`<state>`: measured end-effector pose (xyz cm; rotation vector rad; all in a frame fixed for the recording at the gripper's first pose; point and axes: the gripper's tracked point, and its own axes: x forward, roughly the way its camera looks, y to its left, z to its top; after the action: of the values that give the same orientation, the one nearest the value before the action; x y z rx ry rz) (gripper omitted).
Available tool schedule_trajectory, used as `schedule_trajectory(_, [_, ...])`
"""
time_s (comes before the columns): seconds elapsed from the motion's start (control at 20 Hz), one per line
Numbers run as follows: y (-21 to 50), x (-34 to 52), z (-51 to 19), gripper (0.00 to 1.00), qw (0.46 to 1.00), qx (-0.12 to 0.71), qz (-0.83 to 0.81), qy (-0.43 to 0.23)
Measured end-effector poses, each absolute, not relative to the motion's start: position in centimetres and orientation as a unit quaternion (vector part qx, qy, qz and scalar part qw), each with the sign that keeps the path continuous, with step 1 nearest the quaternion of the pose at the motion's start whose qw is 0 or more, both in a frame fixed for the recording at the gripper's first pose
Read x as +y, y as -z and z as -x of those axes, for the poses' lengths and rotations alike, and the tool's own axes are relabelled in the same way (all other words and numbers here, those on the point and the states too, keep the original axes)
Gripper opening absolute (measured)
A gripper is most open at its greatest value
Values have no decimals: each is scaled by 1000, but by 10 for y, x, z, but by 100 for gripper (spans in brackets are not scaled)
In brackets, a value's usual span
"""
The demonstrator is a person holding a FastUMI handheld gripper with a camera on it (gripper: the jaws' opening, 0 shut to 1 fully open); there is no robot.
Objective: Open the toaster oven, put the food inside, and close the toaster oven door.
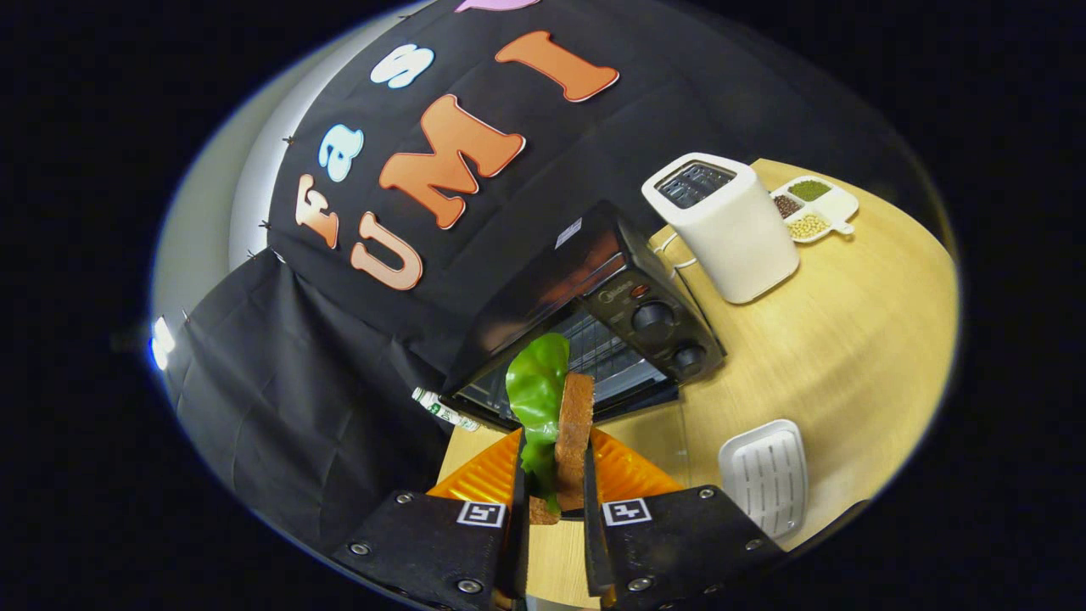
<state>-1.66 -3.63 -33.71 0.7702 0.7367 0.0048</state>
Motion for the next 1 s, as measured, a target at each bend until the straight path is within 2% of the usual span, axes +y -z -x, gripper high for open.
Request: schedule_trajectory(1.0, [406,24,-78,27,854,273,-442,39])
